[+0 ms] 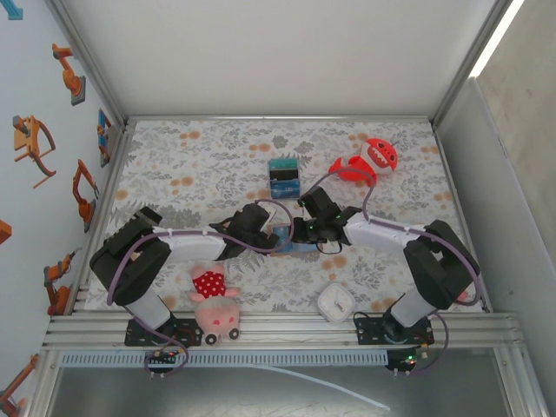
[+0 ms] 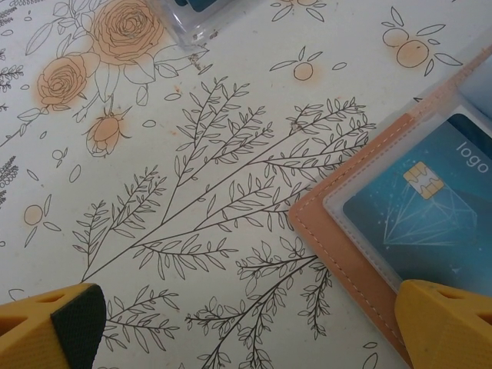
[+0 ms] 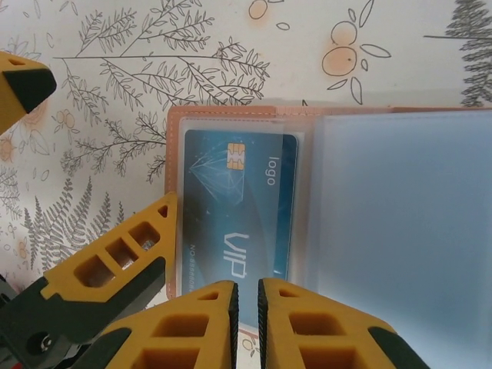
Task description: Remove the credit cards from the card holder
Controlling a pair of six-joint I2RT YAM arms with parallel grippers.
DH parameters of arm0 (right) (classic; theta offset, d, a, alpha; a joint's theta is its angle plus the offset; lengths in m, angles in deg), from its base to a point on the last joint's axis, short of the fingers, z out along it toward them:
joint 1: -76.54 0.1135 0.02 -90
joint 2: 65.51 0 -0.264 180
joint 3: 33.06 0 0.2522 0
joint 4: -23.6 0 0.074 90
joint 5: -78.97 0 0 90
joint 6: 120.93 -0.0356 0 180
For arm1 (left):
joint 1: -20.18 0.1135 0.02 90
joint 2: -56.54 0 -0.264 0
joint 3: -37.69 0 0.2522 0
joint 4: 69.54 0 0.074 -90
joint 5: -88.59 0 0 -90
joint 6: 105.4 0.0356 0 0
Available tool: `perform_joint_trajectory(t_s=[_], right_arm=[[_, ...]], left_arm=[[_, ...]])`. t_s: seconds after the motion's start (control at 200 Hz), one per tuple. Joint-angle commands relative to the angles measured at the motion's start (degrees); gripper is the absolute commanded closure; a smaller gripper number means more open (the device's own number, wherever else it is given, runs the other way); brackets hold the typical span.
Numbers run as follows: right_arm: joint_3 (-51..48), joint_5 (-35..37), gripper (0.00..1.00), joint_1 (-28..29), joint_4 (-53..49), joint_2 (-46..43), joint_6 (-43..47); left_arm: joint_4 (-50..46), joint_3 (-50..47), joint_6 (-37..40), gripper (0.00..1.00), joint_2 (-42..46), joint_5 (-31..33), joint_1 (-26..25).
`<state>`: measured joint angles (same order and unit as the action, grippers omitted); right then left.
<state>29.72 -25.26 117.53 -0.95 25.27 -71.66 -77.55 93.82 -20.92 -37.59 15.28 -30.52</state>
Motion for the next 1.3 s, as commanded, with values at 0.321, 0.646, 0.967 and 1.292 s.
perform_joint_trajectory(t_s=[0.321,0.646,0.967,1.292], right_arm=[[2.0,-1.8,0.82,0.3,0.6,6.2,-2.2],[0.9,-2.0,0.78,0.2,1.4,8.3,-3.4],[-6.2,-11.2,0.81,-1.8,17.4,6.2,-7.6],[-14.0,-19.0,0.83,-5.5,36.9,4.0,-14.3]], left_arm=[[-2.9,1.4,-0.4,0.03,-1.3,0.6,-0.3],[-7.5,3.7,0.4,0.03,-3.1,4.1,-1.5],[-11.1,5.0,0.0,0.03,-4.4,5.3,-2.2],[-12.6,6.0,-0.3,0.03,-5.4,5.6,-2.4]])
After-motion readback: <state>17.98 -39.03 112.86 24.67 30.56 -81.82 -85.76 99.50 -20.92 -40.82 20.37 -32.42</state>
